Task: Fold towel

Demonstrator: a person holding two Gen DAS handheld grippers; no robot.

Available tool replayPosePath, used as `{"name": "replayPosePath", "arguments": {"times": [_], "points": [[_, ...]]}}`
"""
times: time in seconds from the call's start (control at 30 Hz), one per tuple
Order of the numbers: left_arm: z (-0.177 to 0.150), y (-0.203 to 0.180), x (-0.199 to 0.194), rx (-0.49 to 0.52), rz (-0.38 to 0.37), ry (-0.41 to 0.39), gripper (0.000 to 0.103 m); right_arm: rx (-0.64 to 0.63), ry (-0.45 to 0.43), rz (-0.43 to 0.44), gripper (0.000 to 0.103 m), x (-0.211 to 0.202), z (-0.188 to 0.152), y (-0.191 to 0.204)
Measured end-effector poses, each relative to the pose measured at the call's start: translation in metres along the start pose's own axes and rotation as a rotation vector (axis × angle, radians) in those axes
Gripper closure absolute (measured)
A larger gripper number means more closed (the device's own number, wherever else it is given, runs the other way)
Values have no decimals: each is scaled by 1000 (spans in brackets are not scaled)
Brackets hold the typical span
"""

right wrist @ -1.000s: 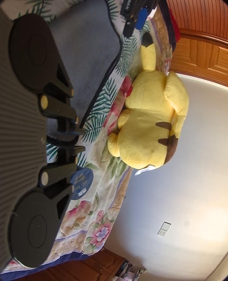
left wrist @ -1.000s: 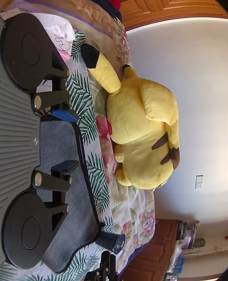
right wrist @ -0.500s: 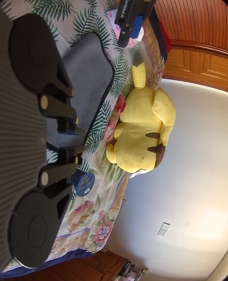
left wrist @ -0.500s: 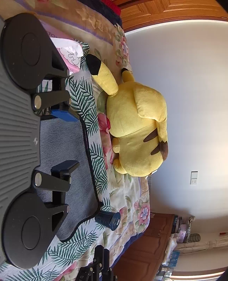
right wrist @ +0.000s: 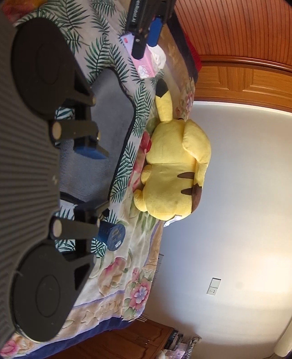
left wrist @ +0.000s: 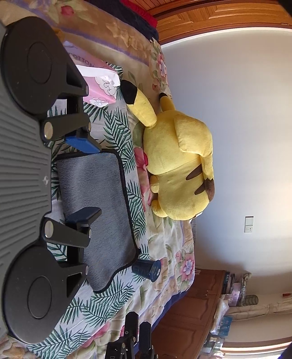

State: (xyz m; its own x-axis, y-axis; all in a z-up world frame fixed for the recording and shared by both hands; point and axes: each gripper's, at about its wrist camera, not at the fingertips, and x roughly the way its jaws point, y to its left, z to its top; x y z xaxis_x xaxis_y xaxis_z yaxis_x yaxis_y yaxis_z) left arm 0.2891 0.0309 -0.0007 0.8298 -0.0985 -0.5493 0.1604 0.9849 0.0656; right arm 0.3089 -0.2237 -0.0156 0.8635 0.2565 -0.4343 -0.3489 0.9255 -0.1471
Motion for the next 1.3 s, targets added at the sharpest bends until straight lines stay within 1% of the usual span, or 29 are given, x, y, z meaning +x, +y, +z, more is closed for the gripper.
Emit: {"name": "replayPosePath", "arguments": {"times": [0.07,0.1,0.13,0.23,0.27,0.43,0.53,0.57,0.67,0.73,0.8,0.9,1.13,1.17,1.3], "points": [[-2,-2,-6,0,3,-10,56,14,5,4,62,-3,-2,1],[-3,-3,-9,-2,1,-16,54,17,6,4,61,-4,-3,1],[-3,-4,-12,-3,-2,-21,49,19,7,4,60,-5,-4,2],[-4,-8,-18,1,-4,-28,41,34,9,4,53,-10,-8,4],[-5,-10,-20,4,-3,-29,38,41,8,4,50,-11,-9,4],[-10,-16,-29,-4,-14,-39,32,74,16,1,44,-15,-17,4],[-13,-19,-34,-6,-15,-43,27,88,22,2,37,-17,-21,5],[-14,-20,-35,-4,-9,-45,26,91,22,3,34,-18,-23,6],[-17,-23,-39,1,0,-52,23,99,26,5,32,-21,-26,7],[-19,-25,-41,3,5,-58,20,102,29,7,26,-22,-28,8],[-22,-28,-44,6,10,-63,18,105,24,5,11,-25,-29,9],[-25,-31,-50,19,18,-72,17,115,24,7,8,-29,-31,9],[-24,-37,-74,20,20,-92,16,119,27,10,3,-47,-31,14],[-25,-38,-78,17,21,-91,16,123,25,10,0,-51,-30,14],[-27,-43,-98,-1,24,-95,16,128,9,7,0,-70,-27,17]]}}
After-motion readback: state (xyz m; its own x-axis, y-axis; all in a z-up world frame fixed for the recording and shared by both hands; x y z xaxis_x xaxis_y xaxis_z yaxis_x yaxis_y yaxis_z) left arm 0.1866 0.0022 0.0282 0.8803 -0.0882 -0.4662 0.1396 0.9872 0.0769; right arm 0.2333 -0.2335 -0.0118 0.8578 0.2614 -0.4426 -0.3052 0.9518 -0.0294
